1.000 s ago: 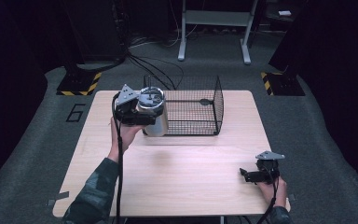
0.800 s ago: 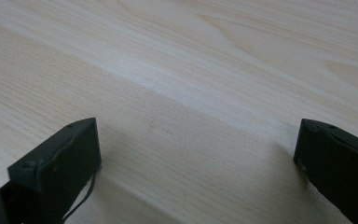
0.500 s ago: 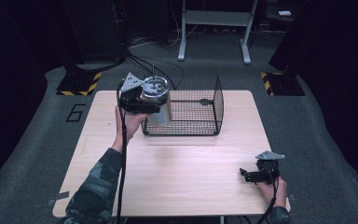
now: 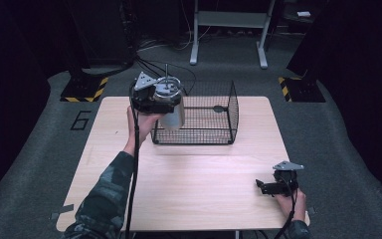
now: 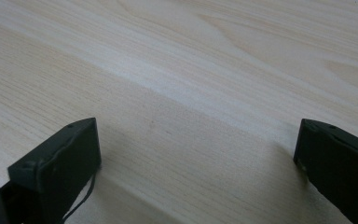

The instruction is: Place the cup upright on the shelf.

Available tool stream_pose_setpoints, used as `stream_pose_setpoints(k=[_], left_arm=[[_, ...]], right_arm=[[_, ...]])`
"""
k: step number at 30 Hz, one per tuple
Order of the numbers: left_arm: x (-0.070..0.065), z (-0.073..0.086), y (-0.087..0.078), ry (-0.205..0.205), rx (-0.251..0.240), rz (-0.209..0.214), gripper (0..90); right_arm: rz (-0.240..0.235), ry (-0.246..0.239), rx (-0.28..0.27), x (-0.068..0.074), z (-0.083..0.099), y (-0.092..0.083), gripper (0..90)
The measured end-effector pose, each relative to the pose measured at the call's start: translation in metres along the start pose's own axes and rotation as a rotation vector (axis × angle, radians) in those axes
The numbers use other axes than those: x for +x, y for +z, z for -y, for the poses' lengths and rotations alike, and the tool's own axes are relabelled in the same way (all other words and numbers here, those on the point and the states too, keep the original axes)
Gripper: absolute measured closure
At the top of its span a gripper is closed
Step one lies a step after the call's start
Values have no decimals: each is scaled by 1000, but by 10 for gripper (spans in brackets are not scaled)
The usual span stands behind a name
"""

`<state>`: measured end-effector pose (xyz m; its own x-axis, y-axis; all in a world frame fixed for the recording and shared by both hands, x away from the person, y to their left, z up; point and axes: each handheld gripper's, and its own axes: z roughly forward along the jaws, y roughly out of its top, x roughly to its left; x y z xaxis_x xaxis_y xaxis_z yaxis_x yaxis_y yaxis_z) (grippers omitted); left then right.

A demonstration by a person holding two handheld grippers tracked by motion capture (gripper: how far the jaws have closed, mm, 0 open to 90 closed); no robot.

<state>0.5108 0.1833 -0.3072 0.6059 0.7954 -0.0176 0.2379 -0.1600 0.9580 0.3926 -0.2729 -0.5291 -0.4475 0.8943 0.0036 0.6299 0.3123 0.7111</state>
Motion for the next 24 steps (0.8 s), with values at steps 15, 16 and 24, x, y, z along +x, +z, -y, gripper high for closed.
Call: stream_pose_setpoints(k=[15,16,24], left_arm=[[3,-8,23,-3,2,-20,39],[4,-8,27,-4,8,-23,39],[8,-9,44,-56,6,-28,39]], right_arm=[[0,0,0,0,0,0,1],[0,0,0,0,0,0,1],[0,0,1,0,0,0,1]])
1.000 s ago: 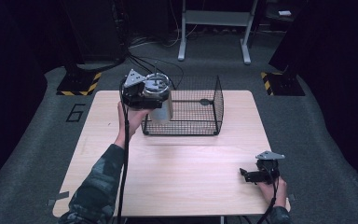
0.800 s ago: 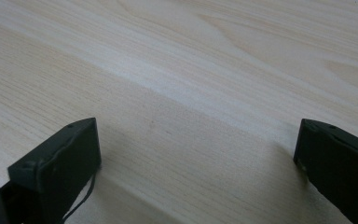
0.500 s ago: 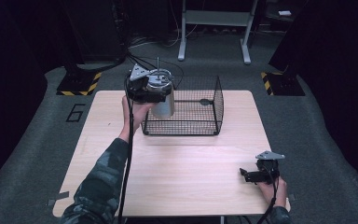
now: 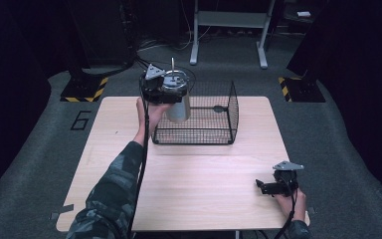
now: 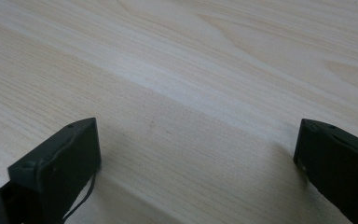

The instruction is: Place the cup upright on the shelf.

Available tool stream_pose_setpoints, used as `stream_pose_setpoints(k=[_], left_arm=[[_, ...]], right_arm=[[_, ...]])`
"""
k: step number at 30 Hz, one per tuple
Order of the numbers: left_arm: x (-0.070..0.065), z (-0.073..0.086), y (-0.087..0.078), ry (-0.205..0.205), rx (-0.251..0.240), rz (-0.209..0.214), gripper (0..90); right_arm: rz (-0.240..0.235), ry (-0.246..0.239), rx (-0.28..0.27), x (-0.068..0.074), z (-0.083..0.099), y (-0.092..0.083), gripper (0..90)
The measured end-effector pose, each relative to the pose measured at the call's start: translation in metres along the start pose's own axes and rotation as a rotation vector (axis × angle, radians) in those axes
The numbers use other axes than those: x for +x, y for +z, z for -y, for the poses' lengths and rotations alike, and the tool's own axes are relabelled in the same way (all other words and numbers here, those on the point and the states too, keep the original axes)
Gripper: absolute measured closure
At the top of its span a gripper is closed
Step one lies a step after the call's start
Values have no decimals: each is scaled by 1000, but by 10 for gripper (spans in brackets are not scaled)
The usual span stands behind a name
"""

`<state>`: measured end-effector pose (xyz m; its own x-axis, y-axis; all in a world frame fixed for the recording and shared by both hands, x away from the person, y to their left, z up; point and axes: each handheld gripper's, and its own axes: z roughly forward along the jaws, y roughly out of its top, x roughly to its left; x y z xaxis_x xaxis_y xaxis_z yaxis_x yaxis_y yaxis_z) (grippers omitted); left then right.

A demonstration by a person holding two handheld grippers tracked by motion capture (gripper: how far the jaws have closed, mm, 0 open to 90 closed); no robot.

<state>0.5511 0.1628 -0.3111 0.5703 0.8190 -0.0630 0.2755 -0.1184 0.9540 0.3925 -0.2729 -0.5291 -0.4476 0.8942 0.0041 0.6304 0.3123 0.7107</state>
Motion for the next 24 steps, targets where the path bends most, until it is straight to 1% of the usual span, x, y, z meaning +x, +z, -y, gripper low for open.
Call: stream_pose_setpoints(k=[2,4,5,7,8,9,12,13,16,17,18,19,21,24], left_arm=[[1,0,5,-5,2,-7,39],[1,1,7,-1,5,-12,39],[1,2,11,4,9,-19,39],[1,3,14,1,12,-21,39],[2,4,15,10,23,-22,39],[1,6,21,-4,26,-27,38],[2,9,27,-6,31,-36,38],[2,11,32,-10,36,-42,39],[1,13,36,-14,43,-48,39],[1,16,41,-17,50,-48,39],[1,16,41,-17,50,-48,39],[0,17,43,-24,49,-49,39],[-2,20,49,-25,60,-53,38],[-2,22,52,-26,62,-53,38]], right_arm=[[0,4,-2,0,0,0,1],[0,6,-2,0,0,0,1],[0,6,-2,0,0,0,1],[0,6,-1,0,0,0,1],[0,6,-2,0,0,0,1],[0,6,-2,0,0,0,1],[-4,4,3,0,0,0,1],[-4,4,3,0,0,0,1],[-5,2,4,0,0,0,1],[2,-1,-3,0,0,0,1],[2,-1,-3,0,0,0,1],[2,-1,-4,0,0,0,2],[-5,-6,1,-1,0,0,2],[-7,0,-5,0,0,0,4]])
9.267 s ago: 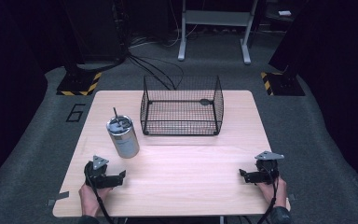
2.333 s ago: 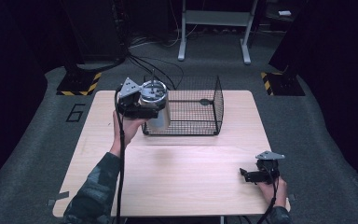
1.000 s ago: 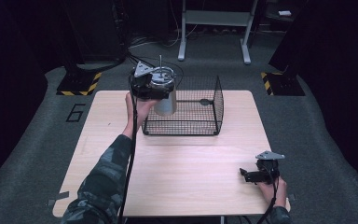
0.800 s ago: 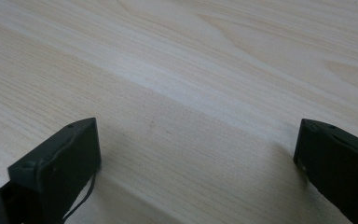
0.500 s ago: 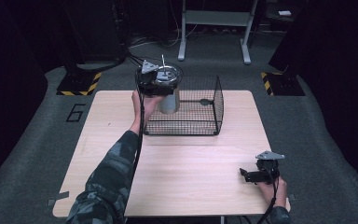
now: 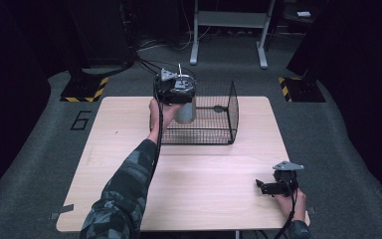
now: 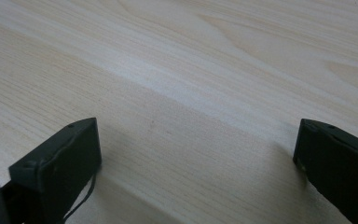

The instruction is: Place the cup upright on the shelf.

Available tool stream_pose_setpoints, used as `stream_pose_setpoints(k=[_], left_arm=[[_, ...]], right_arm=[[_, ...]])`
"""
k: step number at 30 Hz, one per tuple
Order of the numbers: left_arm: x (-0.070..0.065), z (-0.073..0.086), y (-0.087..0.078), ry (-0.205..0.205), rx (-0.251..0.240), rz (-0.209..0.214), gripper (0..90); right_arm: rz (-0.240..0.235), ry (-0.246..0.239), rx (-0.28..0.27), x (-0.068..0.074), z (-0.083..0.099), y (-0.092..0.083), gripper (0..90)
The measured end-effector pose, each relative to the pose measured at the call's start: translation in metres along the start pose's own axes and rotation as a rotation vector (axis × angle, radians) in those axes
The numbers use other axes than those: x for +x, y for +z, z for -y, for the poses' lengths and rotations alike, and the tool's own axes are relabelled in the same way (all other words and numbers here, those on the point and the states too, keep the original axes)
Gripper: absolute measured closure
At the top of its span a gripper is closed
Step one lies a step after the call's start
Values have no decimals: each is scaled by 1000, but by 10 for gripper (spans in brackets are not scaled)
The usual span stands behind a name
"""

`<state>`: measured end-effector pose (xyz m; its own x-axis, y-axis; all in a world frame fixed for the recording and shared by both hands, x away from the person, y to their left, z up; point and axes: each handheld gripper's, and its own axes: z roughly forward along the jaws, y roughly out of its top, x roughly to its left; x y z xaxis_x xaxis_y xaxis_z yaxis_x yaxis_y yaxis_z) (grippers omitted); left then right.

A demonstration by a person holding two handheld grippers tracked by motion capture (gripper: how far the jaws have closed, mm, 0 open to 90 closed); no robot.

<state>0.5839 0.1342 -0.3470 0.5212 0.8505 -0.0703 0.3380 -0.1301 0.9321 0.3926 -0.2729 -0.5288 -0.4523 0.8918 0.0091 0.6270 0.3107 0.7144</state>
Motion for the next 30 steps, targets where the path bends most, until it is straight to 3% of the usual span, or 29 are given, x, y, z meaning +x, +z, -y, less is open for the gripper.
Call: stream_pose_setpoints(k=[18,22,30], left_arm=[[2,19,30,-42,59,-19,38],[2,23,34,-17,82,-22,38],[0,30,42,-29,109,-34,39]], right_arm=[[3,4,-1,1,0,0,5],[3,4,-1,1,0,0,5],[6,-6,-1,0,1,0,5]])
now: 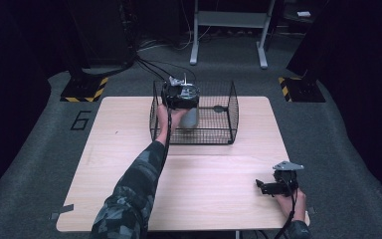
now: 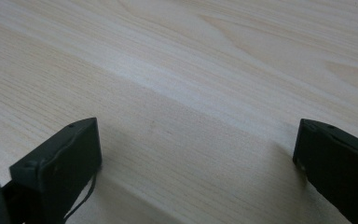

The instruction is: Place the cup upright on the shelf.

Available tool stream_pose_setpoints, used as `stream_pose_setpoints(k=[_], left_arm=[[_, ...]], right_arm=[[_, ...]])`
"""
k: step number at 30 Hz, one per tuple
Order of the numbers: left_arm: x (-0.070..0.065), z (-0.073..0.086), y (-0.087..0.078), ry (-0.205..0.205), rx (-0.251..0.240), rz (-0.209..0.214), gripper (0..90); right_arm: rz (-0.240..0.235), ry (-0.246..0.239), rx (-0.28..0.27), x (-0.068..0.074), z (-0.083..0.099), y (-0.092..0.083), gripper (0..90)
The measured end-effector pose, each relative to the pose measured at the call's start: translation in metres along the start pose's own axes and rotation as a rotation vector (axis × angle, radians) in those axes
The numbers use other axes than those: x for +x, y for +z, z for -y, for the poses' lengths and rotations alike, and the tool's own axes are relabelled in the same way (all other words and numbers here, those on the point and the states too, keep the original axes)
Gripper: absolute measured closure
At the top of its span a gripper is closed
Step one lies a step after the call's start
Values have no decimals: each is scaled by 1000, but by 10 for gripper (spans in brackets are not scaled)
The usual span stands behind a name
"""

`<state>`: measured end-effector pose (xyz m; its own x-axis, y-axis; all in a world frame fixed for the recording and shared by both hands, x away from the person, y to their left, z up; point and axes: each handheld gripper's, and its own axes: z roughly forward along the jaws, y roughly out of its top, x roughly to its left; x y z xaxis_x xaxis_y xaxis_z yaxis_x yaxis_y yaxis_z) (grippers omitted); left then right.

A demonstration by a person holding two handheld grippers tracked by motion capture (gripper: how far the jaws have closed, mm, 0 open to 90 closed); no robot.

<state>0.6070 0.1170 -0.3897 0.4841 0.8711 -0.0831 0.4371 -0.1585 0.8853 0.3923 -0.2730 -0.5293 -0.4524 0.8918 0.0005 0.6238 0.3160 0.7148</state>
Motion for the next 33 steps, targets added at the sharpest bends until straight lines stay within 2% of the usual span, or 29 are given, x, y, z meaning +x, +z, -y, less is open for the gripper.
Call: stream_pose_setpoints(k=[8,11,25,28,31,33], left_arm=[[-1,5,5,1,20,-4,38],[-2,6,8,21,38,-2,38],[-9,10,16,51,68,-4,38],[-12,11,15,67,69,-4,38],[-15,13,14,110,76,-2,38],[-15,15,12,120,73,2,38]], right_arm=[[1,0,-1,0,0,0,5],[3,-1,-1,0,0,0,6],[1,-1,-3,0,0,0,8],[2,0,-3,0,0,0,8],[1,-1,-3,0,0,0,8],[2,-1,-3,0,0,0,8]])
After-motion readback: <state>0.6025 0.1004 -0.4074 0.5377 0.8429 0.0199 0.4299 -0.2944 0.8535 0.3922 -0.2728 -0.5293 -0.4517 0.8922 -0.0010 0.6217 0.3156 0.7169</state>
